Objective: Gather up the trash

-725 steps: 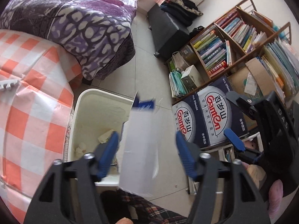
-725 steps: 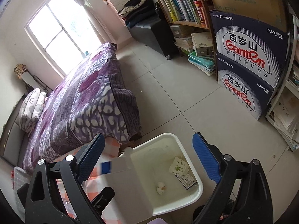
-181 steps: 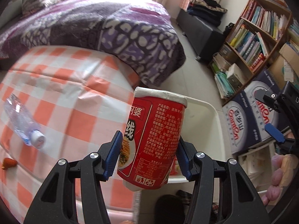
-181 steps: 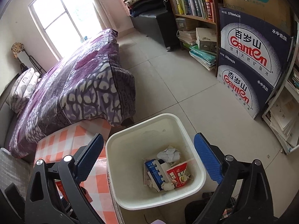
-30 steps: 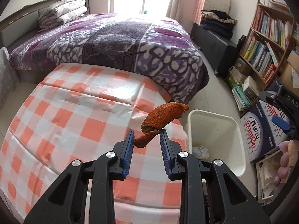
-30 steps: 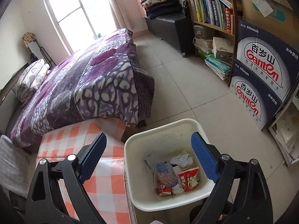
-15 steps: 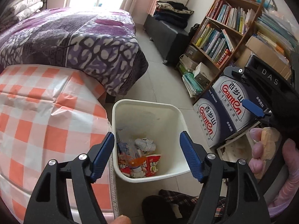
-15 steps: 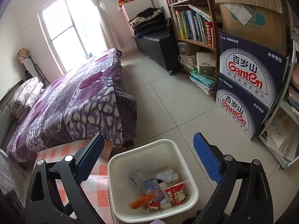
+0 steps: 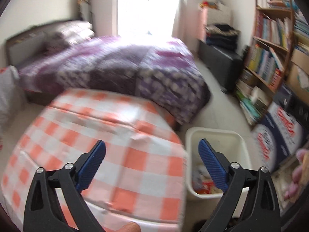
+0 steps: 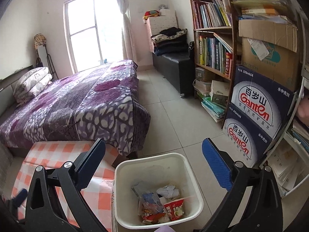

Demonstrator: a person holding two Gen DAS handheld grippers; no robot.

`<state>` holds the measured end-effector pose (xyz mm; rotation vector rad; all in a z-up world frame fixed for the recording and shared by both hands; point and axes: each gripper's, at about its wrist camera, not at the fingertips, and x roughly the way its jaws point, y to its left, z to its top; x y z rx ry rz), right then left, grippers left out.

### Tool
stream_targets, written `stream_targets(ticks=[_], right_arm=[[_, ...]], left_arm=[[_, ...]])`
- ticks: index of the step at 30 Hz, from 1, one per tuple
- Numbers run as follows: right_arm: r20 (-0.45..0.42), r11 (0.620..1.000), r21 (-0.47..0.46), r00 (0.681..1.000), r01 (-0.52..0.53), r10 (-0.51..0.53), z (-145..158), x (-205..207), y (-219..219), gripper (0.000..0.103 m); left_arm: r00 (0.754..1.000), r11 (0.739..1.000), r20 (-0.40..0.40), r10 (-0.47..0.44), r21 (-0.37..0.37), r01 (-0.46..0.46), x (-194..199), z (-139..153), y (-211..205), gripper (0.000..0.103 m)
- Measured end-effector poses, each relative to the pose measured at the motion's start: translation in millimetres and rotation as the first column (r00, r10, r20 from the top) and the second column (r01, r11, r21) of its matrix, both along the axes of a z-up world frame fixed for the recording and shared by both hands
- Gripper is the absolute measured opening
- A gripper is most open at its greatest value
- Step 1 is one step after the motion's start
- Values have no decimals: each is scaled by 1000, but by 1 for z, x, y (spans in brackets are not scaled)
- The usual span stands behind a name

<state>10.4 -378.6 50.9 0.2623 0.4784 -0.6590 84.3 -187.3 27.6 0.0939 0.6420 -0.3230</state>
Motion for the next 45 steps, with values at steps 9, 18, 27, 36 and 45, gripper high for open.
stream_targets(ticks=[9,18,27,36,45], right_arm=[[4,987,-113,993,-115,116,-13,-10,70,96],[-46,969,-145,980,-200,195,-33,-1,107,96],[-81,960,-136,968,-246,236,-42,10,119,96],[-83,959,-130,966,-252,243,-44,11,122,96],[-84,959,-122,965,-256,247,-46,12,122,96]], left_arm=[[952,963,153,263,12,-268,-16,16,63,96],[957,958,87,277,52,-282,-15,-7,88,96],[952,952,65,299,54,-303,-11,-11,96,96],[954,953,64,293,60,-296,-11,-12,94,96],[958,956,50,283,64,-286,-10,-16,91,96]])
